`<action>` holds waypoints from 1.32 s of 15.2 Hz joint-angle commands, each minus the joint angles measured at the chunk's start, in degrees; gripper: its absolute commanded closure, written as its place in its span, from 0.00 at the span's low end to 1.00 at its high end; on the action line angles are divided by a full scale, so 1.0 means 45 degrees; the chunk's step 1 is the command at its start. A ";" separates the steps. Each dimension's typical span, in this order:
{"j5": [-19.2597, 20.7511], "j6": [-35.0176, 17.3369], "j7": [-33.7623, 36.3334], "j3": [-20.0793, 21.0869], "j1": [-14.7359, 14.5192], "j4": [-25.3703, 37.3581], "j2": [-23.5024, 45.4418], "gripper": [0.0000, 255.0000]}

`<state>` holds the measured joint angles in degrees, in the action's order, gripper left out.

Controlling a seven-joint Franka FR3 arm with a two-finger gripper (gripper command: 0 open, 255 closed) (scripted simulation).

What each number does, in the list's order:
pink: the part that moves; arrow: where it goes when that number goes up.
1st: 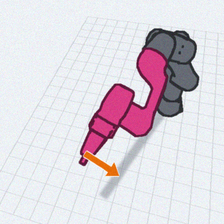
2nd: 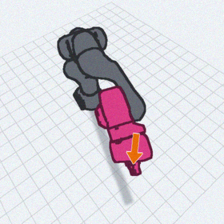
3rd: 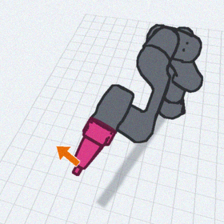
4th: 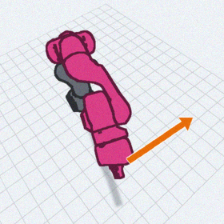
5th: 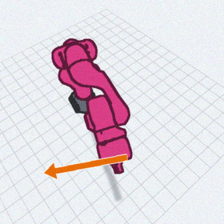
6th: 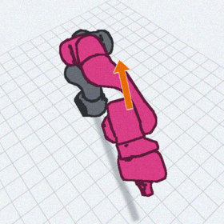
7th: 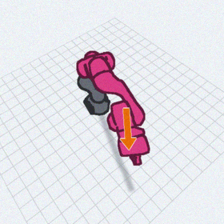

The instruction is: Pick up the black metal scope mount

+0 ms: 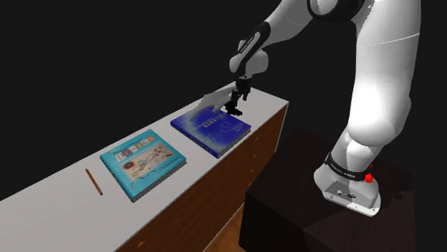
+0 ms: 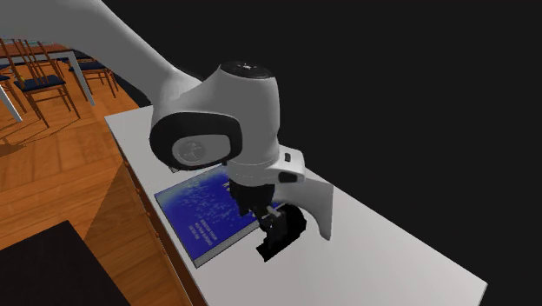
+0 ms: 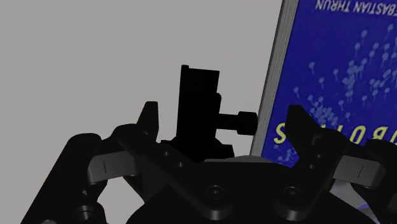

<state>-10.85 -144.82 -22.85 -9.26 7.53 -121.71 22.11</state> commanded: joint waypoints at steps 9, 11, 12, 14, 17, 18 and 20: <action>-0.0873 -0.1025 -0.0698 0.0545 0.0620 0.1514 0.2429 0.00; -0.0934 -0.1202 -0.0753 0.0602 0.0662 0.1568 0.2661 0.00; -0.0933 -0.1201 -0.0753 0.0602 0.0662 0.1570 0.2661 0.00; -0.0936 -0.1205 -0.0764 0.0603 0.0671 0.1571 0.2668 1.00; -0.0936 -0.1207 -0.0763 0.0603 0.0669 0.1564 0.2663 1.00; -0.0935 -0.1207 -0.0762 0.0603 0.0669 0.1562 0.2661 1.00; -0.0936 -0.1209 -0.0762 0.0604 0.0668 0.1564 0.2664 1.00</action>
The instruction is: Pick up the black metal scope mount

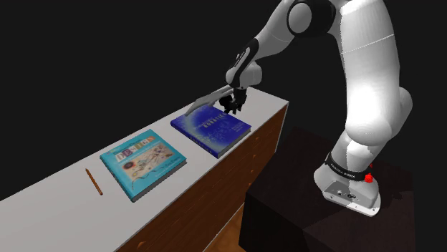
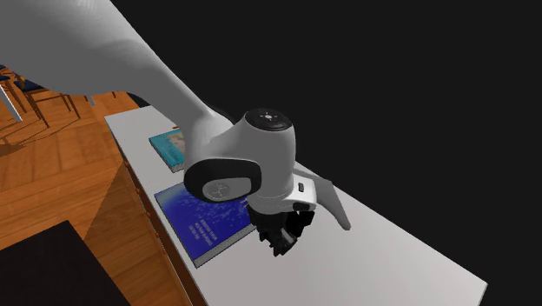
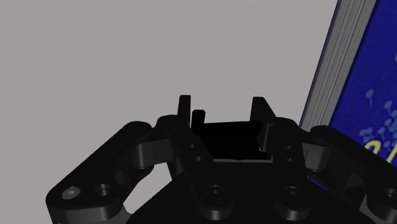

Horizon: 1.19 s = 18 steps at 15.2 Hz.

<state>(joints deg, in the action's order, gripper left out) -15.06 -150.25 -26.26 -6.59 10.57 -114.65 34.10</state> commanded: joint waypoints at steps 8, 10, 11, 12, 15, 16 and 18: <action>0.0240 0.0694 0.0219 -0.0206 -0.0169 -0.0176 -0.0871 1.00; 0.0325 0.0934 0.0293 -0.0274 -0.0217 -0.0214 -0.1150 1.00; 0.0369 0.1055 0.0330 -0.0307 -0.0240 -0.0229 -0.1287 1.00; 0.0413 0.1178 0.0368 -0.0340 -0.0263 -0.0241 -0.1424 1.00; 0.0547 0.1553 0.0481 -0.0431 -0.0326 -0.0260 -0.1823 1.00; 0.0592 0.1680 0.0519 -0.0460 -0.0346 -0.0261 -0.1953 1.00; 0.0644 0.1826 0.0563 -0.0492 -0.0367 -0.0260 -0.2102 1.00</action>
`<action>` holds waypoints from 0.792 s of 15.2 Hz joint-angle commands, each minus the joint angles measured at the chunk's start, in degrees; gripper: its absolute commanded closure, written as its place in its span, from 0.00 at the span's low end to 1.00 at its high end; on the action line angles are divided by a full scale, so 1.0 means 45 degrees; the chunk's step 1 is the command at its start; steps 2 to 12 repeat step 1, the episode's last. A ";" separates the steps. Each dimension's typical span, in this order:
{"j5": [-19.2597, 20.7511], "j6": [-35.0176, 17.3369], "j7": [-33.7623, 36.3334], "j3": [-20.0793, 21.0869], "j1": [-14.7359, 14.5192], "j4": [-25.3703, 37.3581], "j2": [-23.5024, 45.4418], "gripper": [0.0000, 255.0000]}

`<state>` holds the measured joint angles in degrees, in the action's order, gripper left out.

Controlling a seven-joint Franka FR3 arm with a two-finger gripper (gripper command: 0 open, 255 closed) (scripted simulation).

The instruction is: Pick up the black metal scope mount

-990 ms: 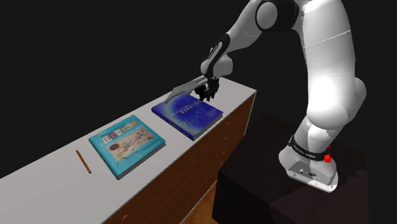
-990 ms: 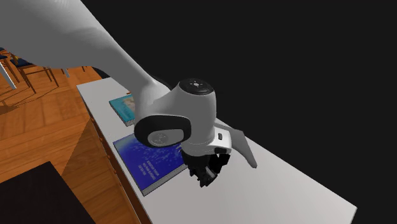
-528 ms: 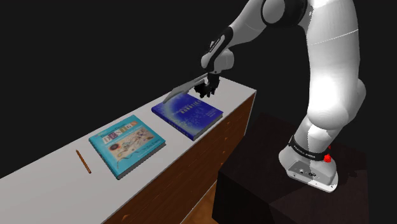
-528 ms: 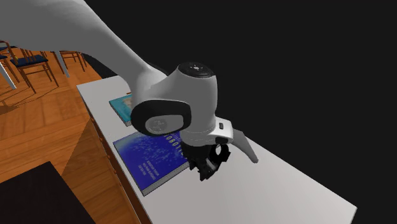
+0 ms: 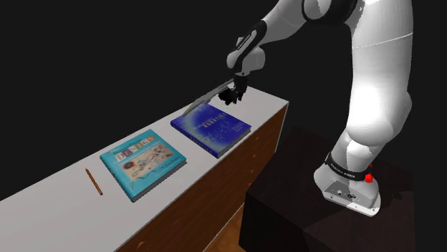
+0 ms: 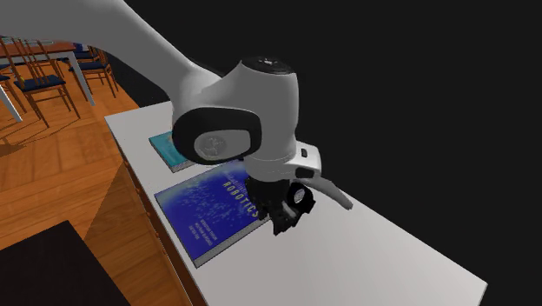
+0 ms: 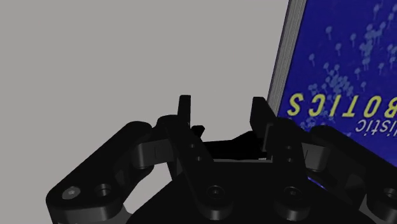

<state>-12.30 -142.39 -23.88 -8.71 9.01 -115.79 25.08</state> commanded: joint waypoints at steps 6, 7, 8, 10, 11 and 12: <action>0.0031 0.0079 0.0033 -0.0019 -0.0019 -0.0006 -0.0097 1.00; 0.0031 0.0079 0.0033 -0.0019 -0.0019 -0.0006 -0.0097 1.00; 0.0031 0.0079 0.0033 -0.0019 -0.0019 -0.0006 -0.0097 1.00; 0.0031 0.0079 0.0033 -0.0019 -0.0019 -0.0006 -0.0097 1.00; 0.0031 0.0079 0.0033 -0.0019 -0.0019 -0.0006 -0.0097 1.00; 0.0031 0.0079 0.0033 -0.0019 -0.0019 -0.0006 -0.0097 1.00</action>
